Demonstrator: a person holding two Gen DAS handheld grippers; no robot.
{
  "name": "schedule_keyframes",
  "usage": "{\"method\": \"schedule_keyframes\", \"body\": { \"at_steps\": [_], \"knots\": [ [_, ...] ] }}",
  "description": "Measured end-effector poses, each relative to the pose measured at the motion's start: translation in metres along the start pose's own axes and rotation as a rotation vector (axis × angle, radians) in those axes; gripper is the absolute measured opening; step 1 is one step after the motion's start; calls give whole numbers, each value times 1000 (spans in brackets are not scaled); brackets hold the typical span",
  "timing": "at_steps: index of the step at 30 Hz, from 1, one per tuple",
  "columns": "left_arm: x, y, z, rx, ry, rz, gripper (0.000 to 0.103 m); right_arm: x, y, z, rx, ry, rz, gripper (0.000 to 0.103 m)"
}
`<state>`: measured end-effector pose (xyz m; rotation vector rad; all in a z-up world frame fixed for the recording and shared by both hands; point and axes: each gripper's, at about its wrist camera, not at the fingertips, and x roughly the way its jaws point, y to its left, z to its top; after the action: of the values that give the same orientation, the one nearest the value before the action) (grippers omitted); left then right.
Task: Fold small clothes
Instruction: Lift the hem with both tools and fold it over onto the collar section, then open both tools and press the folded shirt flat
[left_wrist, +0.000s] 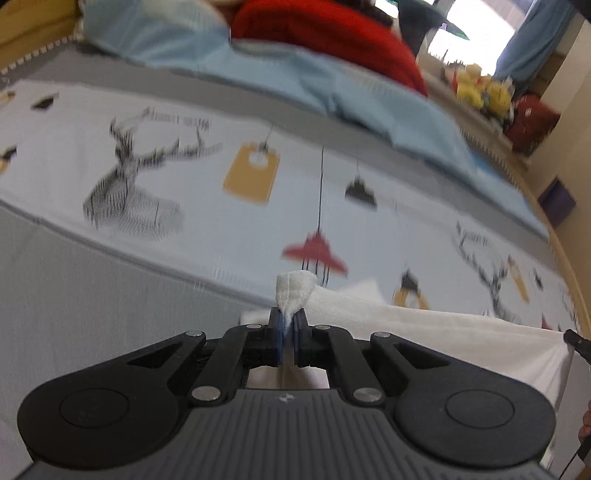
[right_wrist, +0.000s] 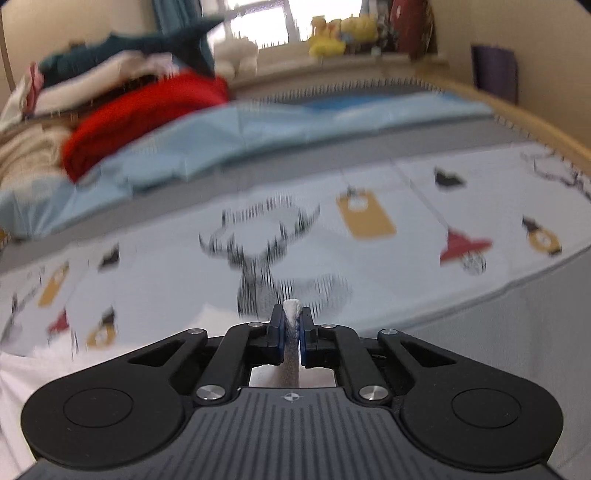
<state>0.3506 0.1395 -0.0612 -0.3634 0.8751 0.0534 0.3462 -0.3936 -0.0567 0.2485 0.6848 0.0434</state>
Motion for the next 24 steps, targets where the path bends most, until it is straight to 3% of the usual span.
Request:
{"method": "schedule_keyframes", "body": {
  "at_steps": [5,13,16,19,22,24],
  "knots": [
    [0,-10,12,23,-86,22,5,1,6,16,-16,-126,-19,6],
    [19,-9,21,10,-97,41,5,28,16,19,-34,-132,-60,6],
    [26,-7,23,-28,-59,26,8,37,17,17,-33,-113,-81,8],
    [25,-5,23,-65,-23,1,24,51,13,16,24,-8,-97,15],
    [15,-5,24,-59,-24,-17,24,48,9,14,54,41,-94,23],
    [13,-4,21,-59,35,-84,25,38,8,15,50,47,-87,23]
  ]
}}
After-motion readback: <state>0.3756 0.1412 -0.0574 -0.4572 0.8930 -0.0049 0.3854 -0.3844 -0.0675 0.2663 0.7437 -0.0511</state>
